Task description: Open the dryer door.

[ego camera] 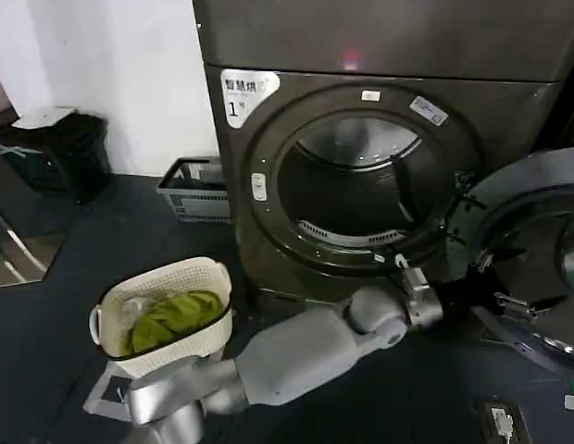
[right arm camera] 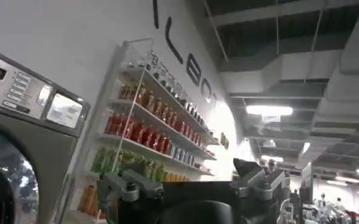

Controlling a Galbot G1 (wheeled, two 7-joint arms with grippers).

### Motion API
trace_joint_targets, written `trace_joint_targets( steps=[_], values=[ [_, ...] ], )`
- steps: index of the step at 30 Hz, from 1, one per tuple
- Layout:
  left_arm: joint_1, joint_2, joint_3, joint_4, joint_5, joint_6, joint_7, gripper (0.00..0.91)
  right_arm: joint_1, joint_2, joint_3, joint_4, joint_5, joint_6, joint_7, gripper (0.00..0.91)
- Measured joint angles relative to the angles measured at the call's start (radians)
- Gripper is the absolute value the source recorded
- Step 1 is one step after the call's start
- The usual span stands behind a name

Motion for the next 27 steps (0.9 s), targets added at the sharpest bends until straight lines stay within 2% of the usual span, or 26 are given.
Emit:
trace_joint_targets(
  steps=[13,27],
  values=[
    [0.019,0.195,-0.003,-0.101,-0.015,-0.037,0.005,0.907,0.002,-0.011,-0.003,0.009,0.0,0.002,-0.002,0.907],
    [0.036,0.501,0.0,-0.319,-0.001,-0.045,0.024,0.907,0.001,-0.025,0.014,0.033,-0.036,0.014,0.008,0.907]
  ],
)
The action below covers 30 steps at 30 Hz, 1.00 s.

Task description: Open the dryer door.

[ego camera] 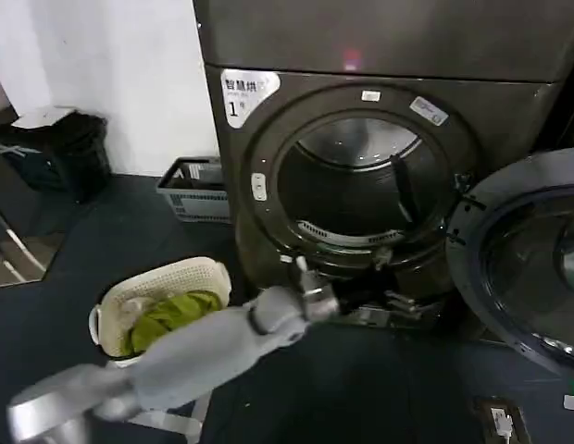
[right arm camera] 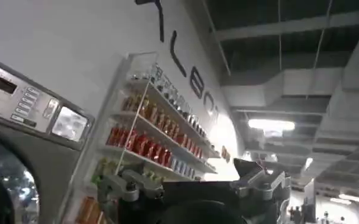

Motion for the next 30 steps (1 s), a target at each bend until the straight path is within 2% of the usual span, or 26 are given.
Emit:
trace_joint_targets(
  steps=[7,13,19,30],
  values=[
    [0.016,0.195,-0.004,-0.117,0.017,0.021,-0.001,0.907,-0.001,-0.005,0.011,0.003,-0.003,0.003,0.004,0.907],
    [0.037,0.356,-0.025,-0.19,0.059,0.083,-0.021,0.907,-0.004,-0.004,0.024,0.013,-0.04,0.004,0.003,0.907],
    [0.071,0.506,-0.066,-0.249,0.088,0.151,0.011,0.907,0.004,-0.007,0.027,0.017,-0.049,0.008,0.011,0.907],
    [0.228,0.78,-0.202,-0.324,0.214,0.267,0.058,0.907,0.013,-0.007,0.015,0.009,-0.061,0.037,-0.006,0.907]
  ],
)
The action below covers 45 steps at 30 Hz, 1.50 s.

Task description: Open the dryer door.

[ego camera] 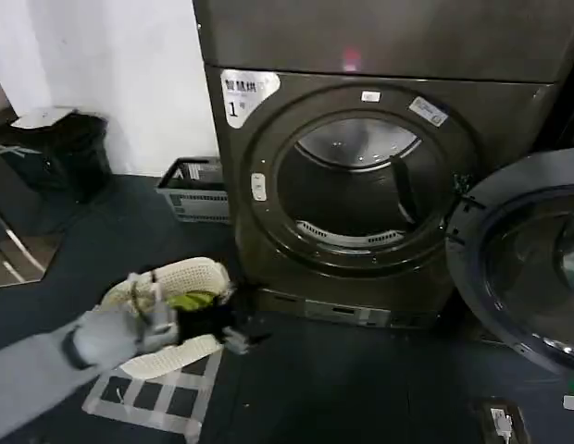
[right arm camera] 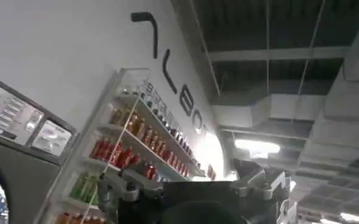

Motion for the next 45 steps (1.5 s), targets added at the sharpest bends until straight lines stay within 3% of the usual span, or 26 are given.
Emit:
trace_joint_targets(
  steps=[9,17,36,45],
  values=[
    [0.15,0.138,-0.162,-0.034,0.04,0.144,0.015,0.907,0.019,-0.001,-0.012,0.004,-0.009,0.0,-0.007,0.907],
    [0.184,0.215,-0.249,-0.005,0.072,0.226,0.06,0.907,0.021,0.002,-0.008,0.002,-0.009,0.002,-0.014,0.907],
    [0.208,0.278,-0.295,0.119,0.16,0.255,0.101,0.907,0.024,-0.006,-0.012,-0.006,-0.012,0.004,-0.024,0.907],
    [0.215,0.287,-0.294,0.123,0.184,0.291,0.124,0.907,0.021,-0.007,-0.014,-0.005,-0.012,0.006,-0.03,0.907]
  ],
)
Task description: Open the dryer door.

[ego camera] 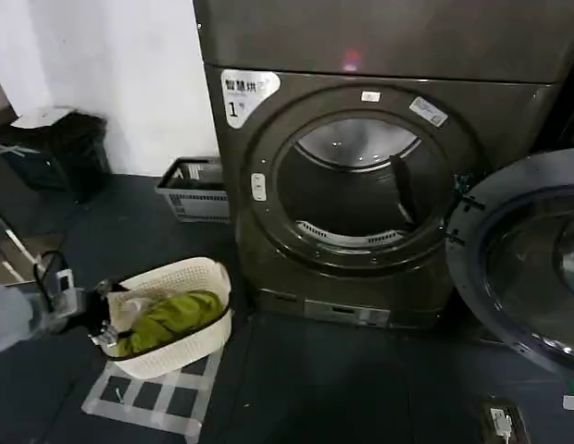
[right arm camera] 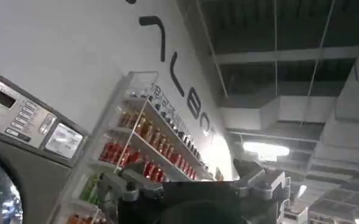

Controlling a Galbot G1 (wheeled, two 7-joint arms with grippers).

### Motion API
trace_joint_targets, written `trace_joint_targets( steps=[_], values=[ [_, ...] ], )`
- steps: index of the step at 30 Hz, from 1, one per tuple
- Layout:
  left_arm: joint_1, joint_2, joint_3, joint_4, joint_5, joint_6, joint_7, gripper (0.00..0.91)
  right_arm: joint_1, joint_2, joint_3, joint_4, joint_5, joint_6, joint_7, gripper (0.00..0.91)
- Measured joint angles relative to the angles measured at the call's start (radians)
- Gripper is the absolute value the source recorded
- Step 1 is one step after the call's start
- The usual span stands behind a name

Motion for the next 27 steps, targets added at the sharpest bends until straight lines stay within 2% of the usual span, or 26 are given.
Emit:
trace_joint_targets(
  steps=[11,27],
  values=[
    [0.002,0.001,0.002,0.022,0.024,-0.041,0.004,0.907,-0.004,0.002,0.002,0.001,0.002,0.002,-0.003,0.907],
    [0.007,0.007,0.006,0.032,0.033,-0.041,0.012,0.907,-0.005,0.013,0.003,0.004,-0.002,0.012,-0.023,0.907]
  ],
)
